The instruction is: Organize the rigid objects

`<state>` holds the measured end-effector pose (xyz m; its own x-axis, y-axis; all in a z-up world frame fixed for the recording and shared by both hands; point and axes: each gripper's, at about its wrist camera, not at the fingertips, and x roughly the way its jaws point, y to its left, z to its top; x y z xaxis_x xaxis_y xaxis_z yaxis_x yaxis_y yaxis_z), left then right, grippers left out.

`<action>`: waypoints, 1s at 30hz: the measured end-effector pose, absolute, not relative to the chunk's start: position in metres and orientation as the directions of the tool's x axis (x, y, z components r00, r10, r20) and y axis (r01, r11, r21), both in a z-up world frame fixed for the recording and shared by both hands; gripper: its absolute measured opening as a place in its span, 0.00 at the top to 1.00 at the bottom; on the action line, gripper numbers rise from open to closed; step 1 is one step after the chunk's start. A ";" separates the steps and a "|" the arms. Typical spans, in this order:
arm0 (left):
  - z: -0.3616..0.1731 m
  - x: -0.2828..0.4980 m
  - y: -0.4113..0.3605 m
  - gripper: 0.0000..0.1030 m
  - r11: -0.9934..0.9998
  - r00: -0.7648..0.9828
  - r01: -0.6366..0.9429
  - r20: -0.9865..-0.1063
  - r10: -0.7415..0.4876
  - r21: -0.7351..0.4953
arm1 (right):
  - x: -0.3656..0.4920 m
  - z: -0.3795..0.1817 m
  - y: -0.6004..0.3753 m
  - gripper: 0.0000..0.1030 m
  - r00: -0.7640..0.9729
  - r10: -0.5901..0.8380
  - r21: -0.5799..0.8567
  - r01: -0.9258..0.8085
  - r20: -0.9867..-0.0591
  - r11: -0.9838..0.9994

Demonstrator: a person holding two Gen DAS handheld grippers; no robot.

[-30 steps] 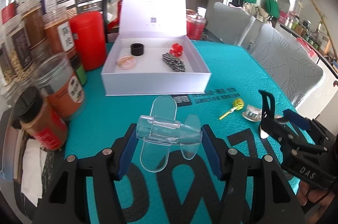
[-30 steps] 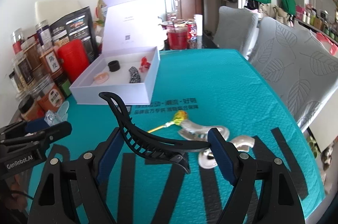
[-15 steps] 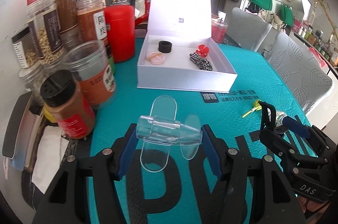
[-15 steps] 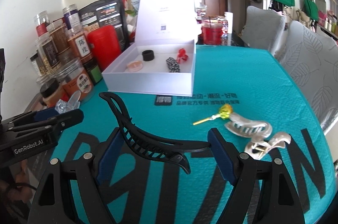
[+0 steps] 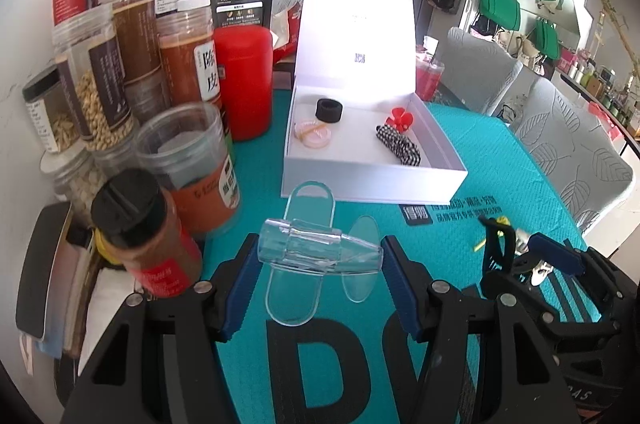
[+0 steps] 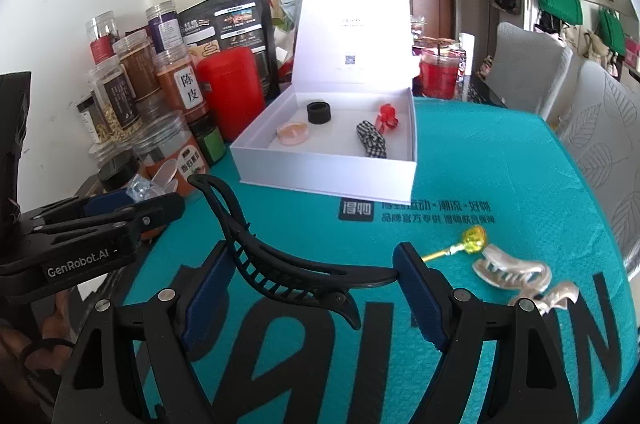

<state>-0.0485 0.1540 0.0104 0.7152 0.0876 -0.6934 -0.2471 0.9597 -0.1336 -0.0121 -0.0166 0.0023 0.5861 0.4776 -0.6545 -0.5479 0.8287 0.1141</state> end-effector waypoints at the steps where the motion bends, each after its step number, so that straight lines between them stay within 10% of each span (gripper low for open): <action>1: 0.012 -0.046 0.155 0.42 0.960 0.718 -0.244 -0.691 0.084 -0.136 | -0.010 0.004 -0.014 0.21 0.585 0.479 0.115 -0.549 -0.654 0.828; 30: 0.065 0.042 0.171 0.42 0.982 0.793 -0.165 -0.604 0.076 -0.094 | 0.070 0.060 0.015 0.21 0.626 0.503 0.072 -0.582 -0.596 0.810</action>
